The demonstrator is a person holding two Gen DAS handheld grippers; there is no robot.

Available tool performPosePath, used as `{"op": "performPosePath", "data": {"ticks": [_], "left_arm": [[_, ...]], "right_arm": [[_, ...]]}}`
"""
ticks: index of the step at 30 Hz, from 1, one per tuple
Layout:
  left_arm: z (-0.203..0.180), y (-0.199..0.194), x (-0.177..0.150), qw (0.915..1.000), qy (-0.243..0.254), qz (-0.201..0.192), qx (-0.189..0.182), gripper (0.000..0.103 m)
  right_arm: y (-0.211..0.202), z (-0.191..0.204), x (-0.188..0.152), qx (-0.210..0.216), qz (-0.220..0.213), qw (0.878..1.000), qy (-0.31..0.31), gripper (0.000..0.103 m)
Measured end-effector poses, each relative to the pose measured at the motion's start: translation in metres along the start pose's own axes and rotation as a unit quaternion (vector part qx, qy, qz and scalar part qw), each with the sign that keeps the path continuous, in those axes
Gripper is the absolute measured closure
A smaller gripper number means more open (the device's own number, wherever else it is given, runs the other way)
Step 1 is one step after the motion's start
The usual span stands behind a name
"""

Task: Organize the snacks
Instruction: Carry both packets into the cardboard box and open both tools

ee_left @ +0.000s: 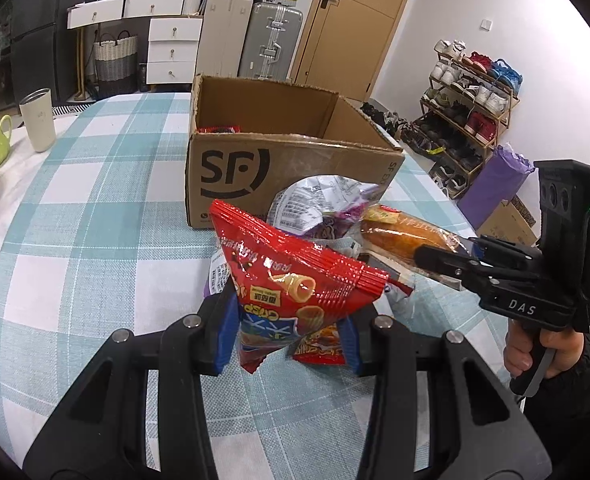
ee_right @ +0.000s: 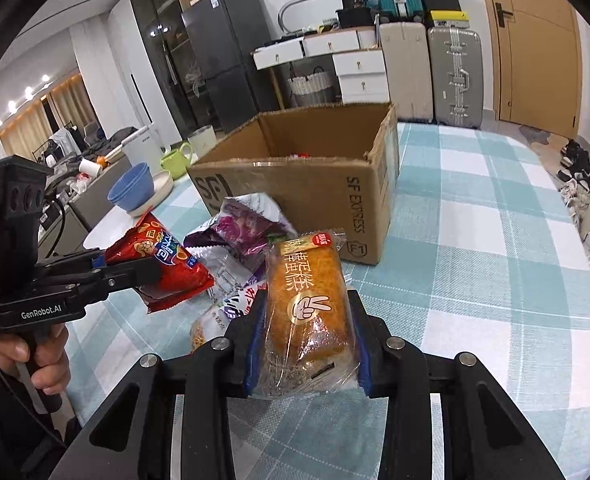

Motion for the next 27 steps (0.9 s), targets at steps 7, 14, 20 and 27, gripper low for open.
{"op": "performPosePath", "data": {"ticks": [7, 14, 20, 27], "left_arm": [[-0.006, -0.019, 0.006, 0.9999, 0.005, -0.013, 0.000, 0.064], [-0.012, -0.036, 0.016, 0.9996, 0.012, -0.025, 0.004, 0.064], [-0.014, -0.048, 0.024, 0.9992, 0.018, -0.036, 0.006, 0.064], [-0.015, -0.064, 0.033, 0.9986, 0.018, -0.049, 0.009, 0.064]], "right_arm": [[-0.020, -0.001, 0.004, -0.007, -0.018, 1.000, 0.002, 0.067], [-0.036, -0.002, 0.011, -0.009, -0.034, 0.999, 0.004, 0.067], [-0.050, 0.003, 0.021, -0.008, -0.056, 0.998, 0.005, 0.067], [-0.057, 0.008, 0.037, -0.005, -0.075, 0.997, 0.001, 0.067]]}}
Point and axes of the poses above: each gripper's, at about its wrist camera, not at the fingertips, and y roughly the way its jaws point, z to its left, x to its top, the point moved 9 cm from there along y, roughly the way its jaws point, and after that the axes turned 7 degrees about -z, right-handed, at the moved point
